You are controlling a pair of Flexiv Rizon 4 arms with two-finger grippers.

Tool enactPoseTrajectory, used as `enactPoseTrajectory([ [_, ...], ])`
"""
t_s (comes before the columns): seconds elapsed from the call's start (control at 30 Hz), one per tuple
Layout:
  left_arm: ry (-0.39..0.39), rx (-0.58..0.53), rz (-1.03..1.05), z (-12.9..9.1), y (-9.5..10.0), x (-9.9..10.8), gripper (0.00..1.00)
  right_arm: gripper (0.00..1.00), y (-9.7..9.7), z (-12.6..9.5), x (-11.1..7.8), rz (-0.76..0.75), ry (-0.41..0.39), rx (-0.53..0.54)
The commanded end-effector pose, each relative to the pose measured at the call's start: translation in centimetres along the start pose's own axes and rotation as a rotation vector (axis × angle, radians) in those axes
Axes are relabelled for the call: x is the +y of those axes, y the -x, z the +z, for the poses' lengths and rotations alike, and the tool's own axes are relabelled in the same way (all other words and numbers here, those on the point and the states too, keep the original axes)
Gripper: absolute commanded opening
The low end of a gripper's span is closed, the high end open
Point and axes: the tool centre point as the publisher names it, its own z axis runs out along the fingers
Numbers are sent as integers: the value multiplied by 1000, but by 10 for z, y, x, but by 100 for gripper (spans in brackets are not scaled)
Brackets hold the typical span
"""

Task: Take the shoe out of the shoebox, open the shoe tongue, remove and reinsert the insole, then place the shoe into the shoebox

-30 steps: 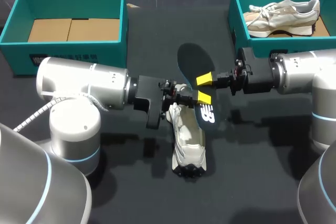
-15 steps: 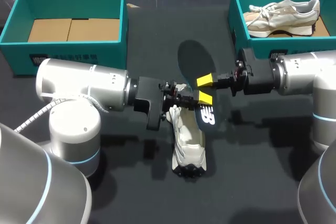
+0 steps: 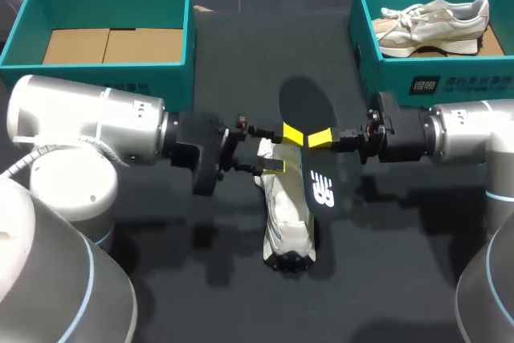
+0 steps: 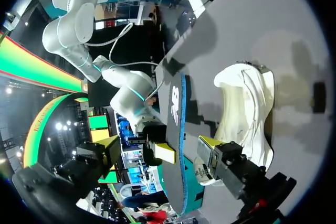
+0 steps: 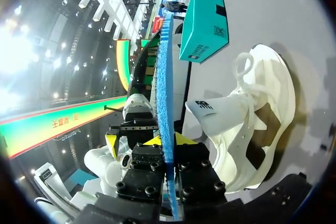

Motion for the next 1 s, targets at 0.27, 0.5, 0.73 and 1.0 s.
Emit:
enactPoseTrajectory([
  [0.27,-46,114,-19,-83,17,12,100,0,4,5,-8,7,-3,-7],
  [0.5,-46,114,-19,-83,17,12,100,0,4,5,-8,7,-3,-7],
  [0.73,-65,160,14,-89,38,26,100,0,4,5,-8,7,-3,-7],
  [1.0,-156,340,-38,-101,58,41,100,0,4,5,-8,7,-3,-7],
])
